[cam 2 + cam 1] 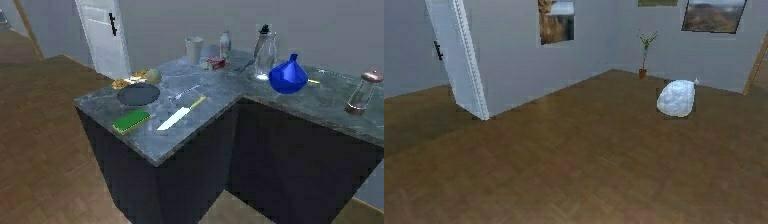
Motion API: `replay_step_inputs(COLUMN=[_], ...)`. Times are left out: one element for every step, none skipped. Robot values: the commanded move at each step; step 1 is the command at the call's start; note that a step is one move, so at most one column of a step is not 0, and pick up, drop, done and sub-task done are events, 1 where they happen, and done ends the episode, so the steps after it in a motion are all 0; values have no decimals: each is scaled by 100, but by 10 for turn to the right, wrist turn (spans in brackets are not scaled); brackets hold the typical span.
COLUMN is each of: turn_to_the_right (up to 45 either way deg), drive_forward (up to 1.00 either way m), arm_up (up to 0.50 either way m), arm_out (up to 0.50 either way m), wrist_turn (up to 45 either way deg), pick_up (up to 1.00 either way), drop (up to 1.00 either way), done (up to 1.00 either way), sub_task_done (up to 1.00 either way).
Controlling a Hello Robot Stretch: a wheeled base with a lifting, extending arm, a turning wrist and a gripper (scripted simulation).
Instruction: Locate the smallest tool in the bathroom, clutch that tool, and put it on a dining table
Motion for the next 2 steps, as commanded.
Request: replay_step_inputs(turn_to_the_right=[60,0], drive_forward=[0,25], arm_up=[0,0], arm_out=[0,0], wrist_turn=[0,0], pick_up=[0,0], drop=[0,0], done=[0,0], sub_task_done=[0,0])
